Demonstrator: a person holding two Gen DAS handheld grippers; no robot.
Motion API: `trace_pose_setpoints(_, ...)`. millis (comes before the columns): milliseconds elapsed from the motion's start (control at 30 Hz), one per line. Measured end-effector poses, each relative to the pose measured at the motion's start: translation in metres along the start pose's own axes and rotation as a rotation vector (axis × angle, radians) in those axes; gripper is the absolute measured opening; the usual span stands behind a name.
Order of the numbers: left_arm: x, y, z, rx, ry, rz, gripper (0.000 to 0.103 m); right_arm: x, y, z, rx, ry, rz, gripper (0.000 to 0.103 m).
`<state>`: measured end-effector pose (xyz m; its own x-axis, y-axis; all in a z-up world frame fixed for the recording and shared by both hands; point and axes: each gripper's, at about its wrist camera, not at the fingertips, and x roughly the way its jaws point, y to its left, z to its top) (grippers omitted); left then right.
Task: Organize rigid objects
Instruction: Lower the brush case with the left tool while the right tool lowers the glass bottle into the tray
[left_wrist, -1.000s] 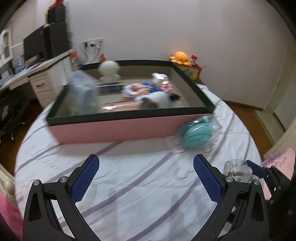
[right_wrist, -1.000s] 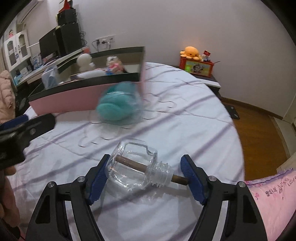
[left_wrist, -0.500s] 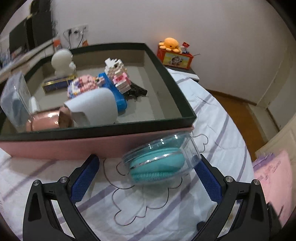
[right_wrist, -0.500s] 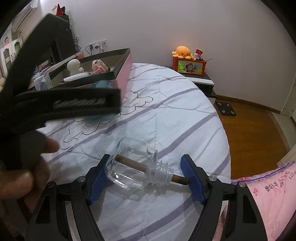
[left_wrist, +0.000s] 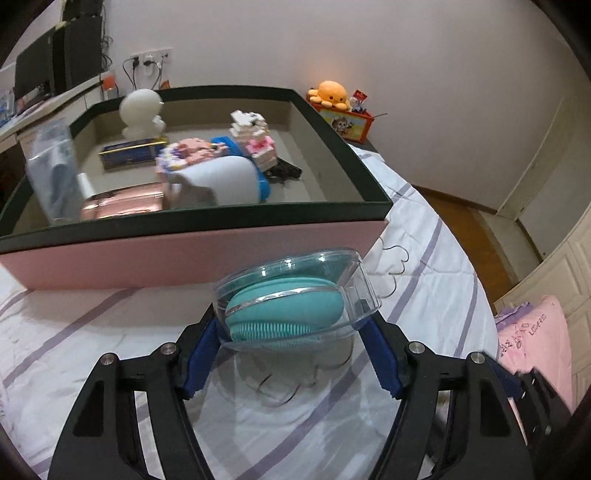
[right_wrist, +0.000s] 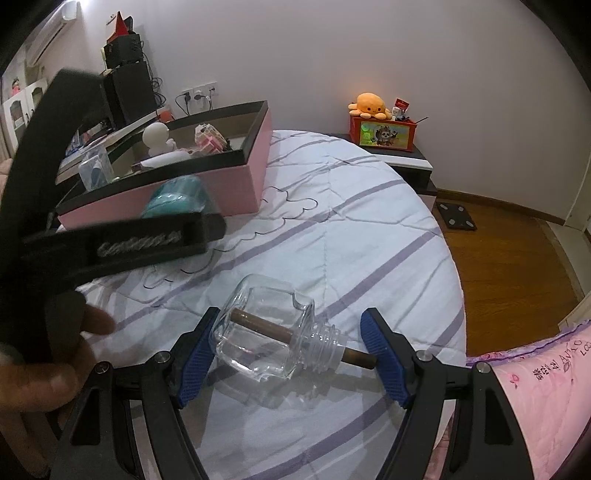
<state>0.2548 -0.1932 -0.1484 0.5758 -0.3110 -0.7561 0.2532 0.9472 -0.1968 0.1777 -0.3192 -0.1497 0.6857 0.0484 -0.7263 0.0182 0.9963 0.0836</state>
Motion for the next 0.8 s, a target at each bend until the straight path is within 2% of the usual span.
trace_pose_setpoints(200, -0.032, 0.020, -0.004, 0.000, -0.055, 0.011, 0.072, -0.008, 0.010, 0.013, -0.026, -0.023, 0.003, 0.077)
trace_pose_setpoints(400, -0.071, 0.047, 0.004, 0.012, -0.135, 0.022, 0.072, -0.015, 0.020, 0.037, -0.053, -0.059, 0.012, 0.077)
trace_pose_setpoints(700, -0.110, 0.088, 0.050, 0.026, -0.247, 0.065, 0.073, -0.020, 0.043, 0.111, -0.108, -0.140, 0.057, 0.077)
trace_pose_setpoints(800, -0.111, 0.095, 0.073, 0.049, -0.276, 0.075, 0.073, -0.010, 0.051, 0.141, -0.101, -0.143, 0.112, 0.077)
